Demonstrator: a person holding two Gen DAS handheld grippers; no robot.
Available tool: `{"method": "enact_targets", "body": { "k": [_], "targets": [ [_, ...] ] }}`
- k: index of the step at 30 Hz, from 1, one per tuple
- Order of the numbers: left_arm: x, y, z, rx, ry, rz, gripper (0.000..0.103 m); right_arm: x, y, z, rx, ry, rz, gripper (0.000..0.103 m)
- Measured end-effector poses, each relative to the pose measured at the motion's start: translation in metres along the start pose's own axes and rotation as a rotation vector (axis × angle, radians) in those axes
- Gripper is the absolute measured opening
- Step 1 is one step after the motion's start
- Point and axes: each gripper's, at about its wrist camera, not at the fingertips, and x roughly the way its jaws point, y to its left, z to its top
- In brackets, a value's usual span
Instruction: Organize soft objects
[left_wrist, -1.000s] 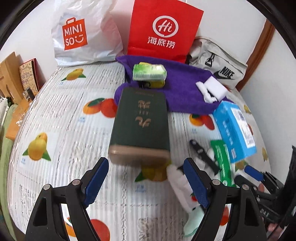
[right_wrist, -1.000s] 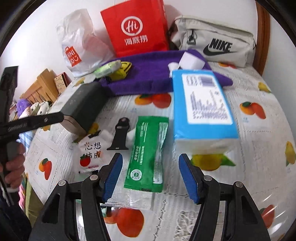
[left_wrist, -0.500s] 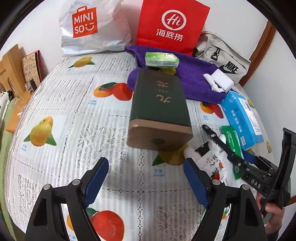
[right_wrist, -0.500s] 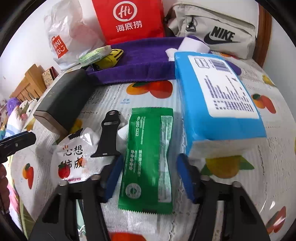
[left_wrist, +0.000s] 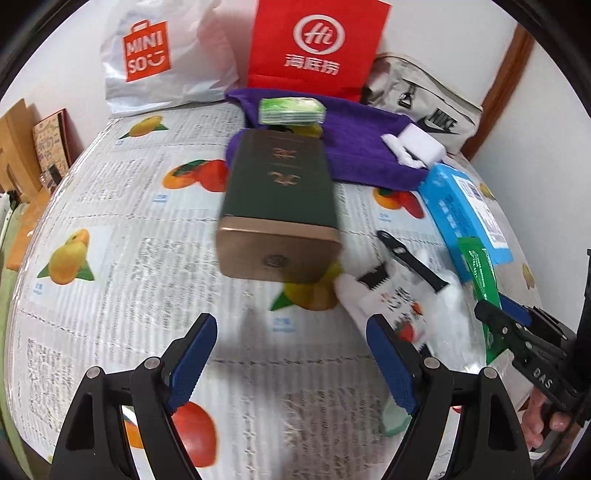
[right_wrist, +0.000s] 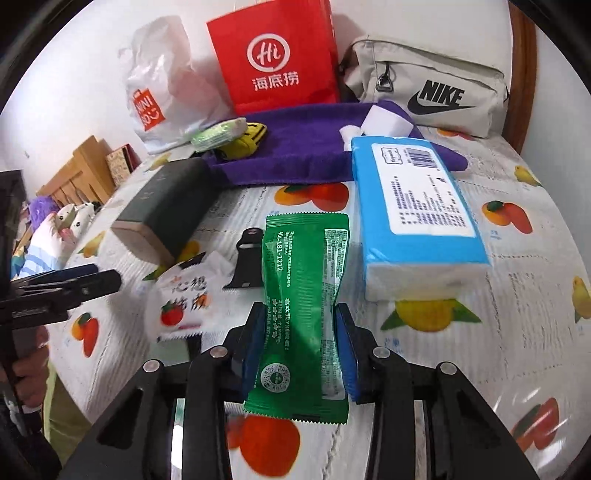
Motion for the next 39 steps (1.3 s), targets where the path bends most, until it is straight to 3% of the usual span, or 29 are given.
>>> {"method": "enact_targets", "body": {
  "k": [6, 10, 18, 23, 27, 32, 34, 36, 39],
  "targets": [
    [0.002, -0.035, -0.004, 0.112, -0.02, -0.046, 0.082, -0.014, -0.011, -0.022, -0.029, 0.004, -0.016, 0.037],
    [0.012, -0.058, -0.001, 0.206, -0.033, -0.028, 0.082, -0.022, -0.029, -0.035, -0.019, 0.001, -0.035, 0.037],
    [0.042, -0.074, -0.005, 0.331, 0.01, -0.039, 0.082, -0.018, -0.07, -0.052, 0.051, 0.041, -0.091, 0.038],
    [0.051, -0.071, -0.012, 0.339, 0.031, -0.065, 0.082, -0.01, -0.075, -0.052, 0.05, 0.052, -0.1, 0.039],
    [0.047, -0.073, -0.012, 0.36, 0.037, -0.073, 0.082, -0.004, -0.07, -0.048, 0.026, 0.05, -0.102, 0.047],
    [0.05, -0.079, -0.013, 0.394, 0.022, -0.053, 0.082, 0.002, -0.067, -0.044, 0.009, 0.041, -0.114, 0.049],
    [0.05, -0.08, -0.014, 0.408, 0.009, -0.05, 0.076, 0.003, -0.067, -0.043, 0.01, 0.037, -0.119, 0.049],
    [0.047, -0.081, -0.015, 0.405, 0.006, -0.074, 0.044, 0.003, -0.066, -0.043, 0.015, 0.035, -0.125, 0.048],
    [0.039, -0.074, -0.013, 0.352, 0.004, -0.108, 0.032, 0.001, -0.066, -0.043, 0.009, 0.032, -0.137, 0.04]
  ]
}}
